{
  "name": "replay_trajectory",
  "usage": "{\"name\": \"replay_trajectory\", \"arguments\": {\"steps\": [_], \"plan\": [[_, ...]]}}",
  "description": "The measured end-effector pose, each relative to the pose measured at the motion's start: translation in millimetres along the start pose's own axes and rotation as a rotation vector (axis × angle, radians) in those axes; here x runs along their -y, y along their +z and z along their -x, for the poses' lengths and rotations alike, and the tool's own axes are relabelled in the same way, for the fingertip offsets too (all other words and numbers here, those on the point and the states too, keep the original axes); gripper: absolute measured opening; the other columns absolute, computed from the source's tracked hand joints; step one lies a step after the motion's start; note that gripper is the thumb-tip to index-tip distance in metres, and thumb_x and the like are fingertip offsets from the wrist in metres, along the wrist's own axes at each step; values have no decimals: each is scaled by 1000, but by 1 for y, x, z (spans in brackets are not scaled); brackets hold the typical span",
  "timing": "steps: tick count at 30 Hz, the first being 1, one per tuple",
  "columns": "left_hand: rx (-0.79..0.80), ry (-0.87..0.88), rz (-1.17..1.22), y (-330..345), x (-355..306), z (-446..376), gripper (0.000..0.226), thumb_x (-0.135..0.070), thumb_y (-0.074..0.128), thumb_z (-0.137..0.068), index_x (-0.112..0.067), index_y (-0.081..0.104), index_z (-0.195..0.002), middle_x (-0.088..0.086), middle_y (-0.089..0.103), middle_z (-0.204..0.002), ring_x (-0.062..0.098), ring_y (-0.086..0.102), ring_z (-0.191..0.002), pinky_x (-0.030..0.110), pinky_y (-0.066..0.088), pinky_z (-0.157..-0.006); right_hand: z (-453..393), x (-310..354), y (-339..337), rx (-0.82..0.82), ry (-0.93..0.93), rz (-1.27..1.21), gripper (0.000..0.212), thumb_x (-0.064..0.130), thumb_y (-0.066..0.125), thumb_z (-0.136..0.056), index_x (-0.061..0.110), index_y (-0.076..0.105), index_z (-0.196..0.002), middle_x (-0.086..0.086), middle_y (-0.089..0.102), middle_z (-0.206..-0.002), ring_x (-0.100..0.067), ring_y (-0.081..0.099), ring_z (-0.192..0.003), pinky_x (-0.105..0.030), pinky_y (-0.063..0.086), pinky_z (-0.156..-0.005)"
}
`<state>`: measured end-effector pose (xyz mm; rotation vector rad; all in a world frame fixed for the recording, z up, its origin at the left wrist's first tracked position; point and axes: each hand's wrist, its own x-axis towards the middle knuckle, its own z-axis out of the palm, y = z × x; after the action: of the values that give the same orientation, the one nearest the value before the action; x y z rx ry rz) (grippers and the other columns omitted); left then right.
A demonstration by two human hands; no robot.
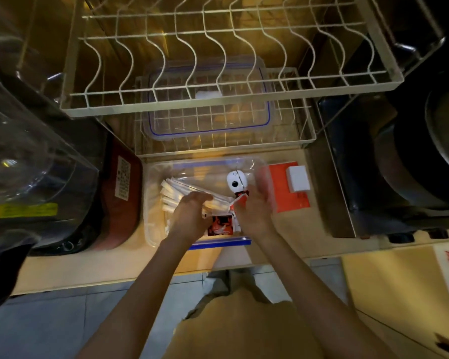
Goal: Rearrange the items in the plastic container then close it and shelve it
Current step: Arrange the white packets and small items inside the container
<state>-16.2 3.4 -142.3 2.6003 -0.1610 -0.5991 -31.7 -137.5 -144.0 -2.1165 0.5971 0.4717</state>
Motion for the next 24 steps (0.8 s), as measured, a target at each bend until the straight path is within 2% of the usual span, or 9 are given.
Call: {"name": "replay_trajectory", "arguments": {"steps": [3, 4, 6, 9, 12, 17, 19, 22, 24], "plan": [[38, 119, -166, 2, 5, -10, 59, -15, 67, -79, -25, 44, -133, -2, 39, -146, 18, 35, -134, 35, 37, -106, -7, -3, 12, -77, 68, 164, 53, 15, 50, -92, 6, 30, -140, -14, 47, -137, -31, 45, -127, -41, 41, -104], [53, 143, -215, 2, 6, -14, 61, -16, 65, -81, -27, 40, -135, -3, 35, -149, 18, 30, -137, 36, 35, -108, -9, -4, 14, -90, 71, 210, 56, 14, 49, -92, 6, 26, -142, -15, 44, -140, -32, 42, -129, -42, 39, -106], [93, 173, -293, 1, 8, -20, 58, -15, 58, -85, -27, 36, -138, -3, 30, -152, 18, 24, -141, 38, 33, -110, -8, -3, 15, -105, 60, 307, 56, 12, 46, -92, 6, 21, -143, -17, 44, -139, -32, 43, -128, -43, 41, -104], [136, 163, -351, 1, 11, -25, 58, -13, 56, -87, -27, 35, -139, -4, 28, -153, 16, 20, -142, 37, 31, -110, -7, -3, 14, -140, 32, 288, 59, 11, 42, -94, 13, 16, -147, -15, 45, -137, -33, 43, -126, -46, 42, -103], [89, 161, -352, 3, 15, -28, 53, -14, 56, -87, -29, 39, -136, -4, 34, -150, 16, 26, -140, 37, 31, -109, -11, -2, 9, -169, 16, 248, 53, 7, 41, -93, 10, 24, -143, -16, 48, -134, -33, 46, -125, -45, 42, -103], [41, 157, -284, 2, 16, -29, 45, -15, 52, -89, -28, 47, -131, -3, 42, -145, 18, 30, -137, 36, 28, -109, -14, -2, 5, -120, -56, 367, 77, -3, 58, -81, 7, 19, -147, -17, 40, -136, -32, 45, -123, -39, 43, -102], [25, 154, -270, 2, 17, -27, 44, -15, 53, -88, -27, 49, -130, -4, 45, -142, 18, 31, -136, 36, 28, -109, -11, -1, 2, -124, -68, 347, 69, -2, 55, -84, 6, 23, -145, -18, 46, -131, -32, 50, -118, -39, 46, -97], [2, 138, -252, 0, 16, -27, 40, -16, 53, -88, -27, 51, -127, -3, 48, -139, 18, 33, -135, 36, 26, -109, -3, 4, -5, -147, -141, 322, 33, 5, 40, -94, 7, 46, -127, -15, 64, -110, -28, 63, -99, -33, 50, -78], [-5, 123, -240, -1, 15, -27, 37, -16, 51, -89, -26, 53, -125, -2, 50, -138, 20, 33, -134, 36, 24, -109, 3, 6, -10, -163, -190, 299, 27, 4, 44, -93, 9, 57, -116, -12, 69, -103, -25, 66, -93, -33, 53, -75]]}}
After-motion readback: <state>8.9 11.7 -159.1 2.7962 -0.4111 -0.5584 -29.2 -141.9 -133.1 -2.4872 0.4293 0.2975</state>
